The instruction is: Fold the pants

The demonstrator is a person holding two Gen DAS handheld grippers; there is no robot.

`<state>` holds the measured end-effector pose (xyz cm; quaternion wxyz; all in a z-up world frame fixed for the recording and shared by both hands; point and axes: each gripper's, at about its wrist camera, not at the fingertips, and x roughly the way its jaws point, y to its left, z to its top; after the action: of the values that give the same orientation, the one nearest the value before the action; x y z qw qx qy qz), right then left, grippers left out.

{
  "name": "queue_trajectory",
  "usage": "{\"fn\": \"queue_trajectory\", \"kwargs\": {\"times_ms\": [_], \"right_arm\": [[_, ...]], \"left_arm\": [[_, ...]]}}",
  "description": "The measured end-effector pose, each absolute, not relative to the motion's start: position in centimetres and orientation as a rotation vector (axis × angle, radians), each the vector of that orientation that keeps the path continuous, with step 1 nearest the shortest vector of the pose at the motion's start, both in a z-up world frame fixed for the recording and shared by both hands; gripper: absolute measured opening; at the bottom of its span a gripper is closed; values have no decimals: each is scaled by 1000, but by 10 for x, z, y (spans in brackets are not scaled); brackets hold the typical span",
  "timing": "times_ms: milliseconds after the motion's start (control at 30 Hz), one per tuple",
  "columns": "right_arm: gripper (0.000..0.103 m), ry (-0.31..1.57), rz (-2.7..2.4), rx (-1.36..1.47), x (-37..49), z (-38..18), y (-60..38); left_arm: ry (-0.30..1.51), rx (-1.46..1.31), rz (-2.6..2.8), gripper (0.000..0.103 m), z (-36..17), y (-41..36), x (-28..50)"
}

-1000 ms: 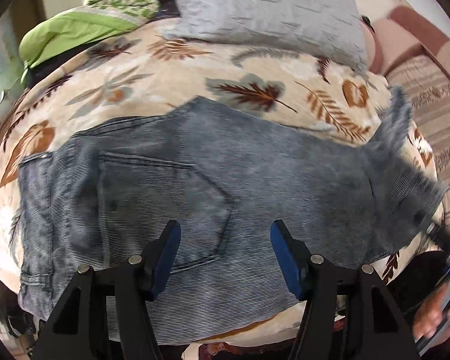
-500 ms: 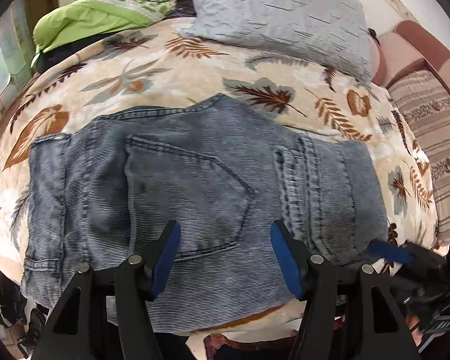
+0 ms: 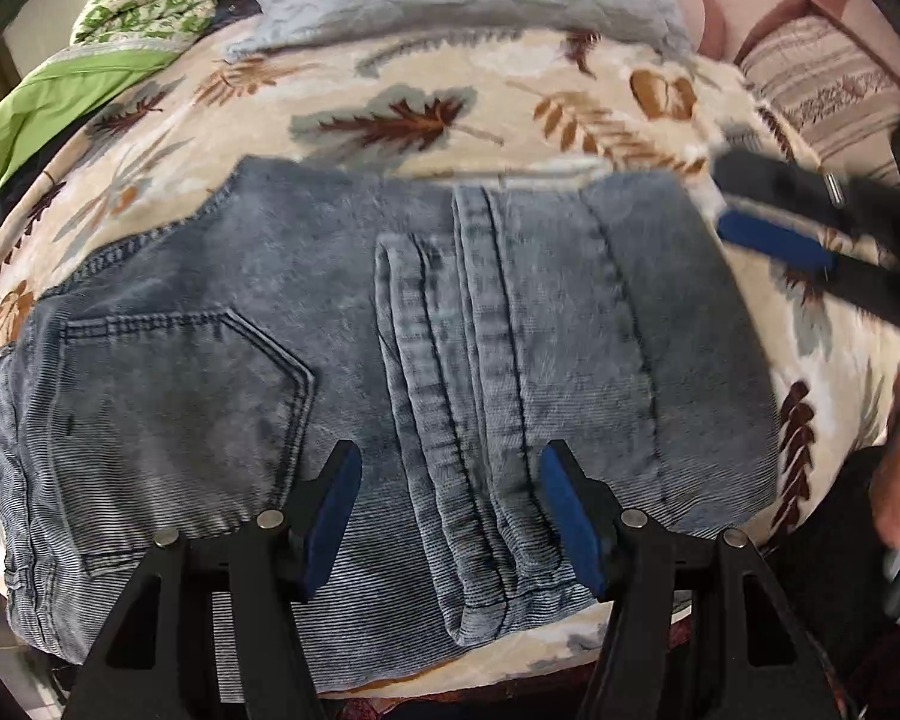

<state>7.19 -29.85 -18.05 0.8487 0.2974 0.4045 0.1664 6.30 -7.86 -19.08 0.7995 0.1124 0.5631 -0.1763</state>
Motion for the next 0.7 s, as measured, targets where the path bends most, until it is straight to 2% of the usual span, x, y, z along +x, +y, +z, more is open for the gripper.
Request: {"fn": "queue_trajectory", "kwargs": {"times_ms": [167,233,533,700], "right_arm": [[63,1045,339,725,116,-239,-298],[63,972,379,753,110,-244,-305],[63,901,424,771,69,-217,-316],[62,917,418,779,45,-220,-308]], "left_arm": [[1204,273,-346,79,-201,-80,65],[1221,249,-347,80,-199,-77,69],[1147,244,-277,80,-174,-62,44],[1200,297,-221,80,-200,-60,50]]}}
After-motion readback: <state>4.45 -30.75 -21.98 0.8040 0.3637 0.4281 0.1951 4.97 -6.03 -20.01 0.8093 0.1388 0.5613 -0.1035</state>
